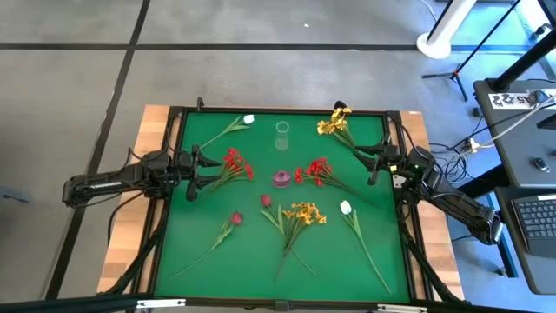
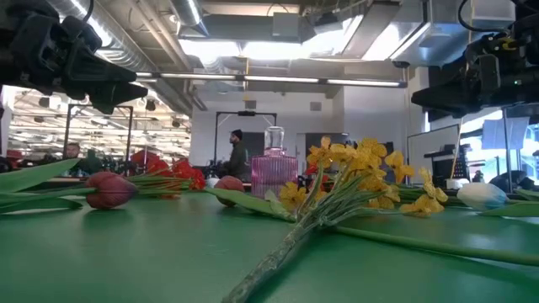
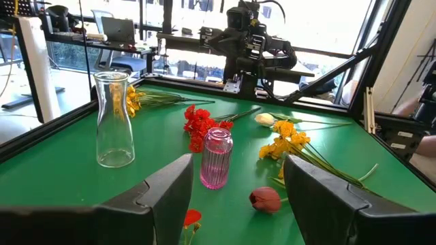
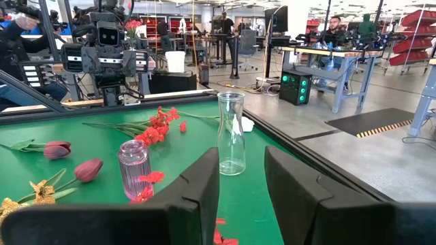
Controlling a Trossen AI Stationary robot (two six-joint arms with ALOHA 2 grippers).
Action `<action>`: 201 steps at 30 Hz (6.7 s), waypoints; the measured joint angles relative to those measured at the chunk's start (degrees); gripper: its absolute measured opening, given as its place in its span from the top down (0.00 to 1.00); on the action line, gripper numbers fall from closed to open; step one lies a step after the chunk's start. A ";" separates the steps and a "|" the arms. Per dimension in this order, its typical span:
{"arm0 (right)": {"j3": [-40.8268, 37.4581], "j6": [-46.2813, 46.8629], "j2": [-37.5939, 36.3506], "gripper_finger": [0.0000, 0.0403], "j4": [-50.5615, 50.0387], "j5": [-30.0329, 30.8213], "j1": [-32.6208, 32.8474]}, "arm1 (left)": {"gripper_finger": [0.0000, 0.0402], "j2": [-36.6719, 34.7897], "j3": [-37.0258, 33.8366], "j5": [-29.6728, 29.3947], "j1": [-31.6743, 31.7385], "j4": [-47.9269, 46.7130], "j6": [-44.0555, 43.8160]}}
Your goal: Sort flowers into vase by color
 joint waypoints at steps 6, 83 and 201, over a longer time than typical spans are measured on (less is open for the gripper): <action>0.02 0.02 -0.02 0.71 0.00 0.00 0.00 | 0.44 -0.01 0.00 0.00 0.00 0.00 0.00; -0.22 4.52 0.00 0.71 13.19 6.15 0.00 | 0.44 -0.01 -0.01 0.00 0.00 0.00 0.00; 33.72 13.09 76.89 0.30 -26.81 19.52 25.11 | 0.44 -0.01 -0.01 0.00 0.01 0.02 0.01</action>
